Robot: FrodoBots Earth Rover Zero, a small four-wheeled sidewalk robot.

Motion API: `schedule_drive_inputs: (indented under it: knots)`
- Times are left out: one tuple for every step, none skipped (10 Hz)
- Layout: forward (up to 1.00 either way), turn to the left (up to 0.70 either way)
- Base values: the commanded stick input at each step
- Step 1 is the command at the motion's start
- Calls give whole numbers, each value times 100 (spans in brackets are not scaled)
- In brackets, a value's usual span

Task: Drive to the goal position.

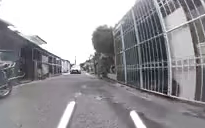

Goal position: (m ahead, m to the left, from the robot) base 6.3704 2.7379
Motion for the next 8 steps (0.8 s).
schedule_drive_inputs:
  knots:
    - [85,0]
    - [85,0]
    - [85,0]
    - [85,0]
    - [85,10]
    - [85,33]
    - [85,34]
    - [85,34]
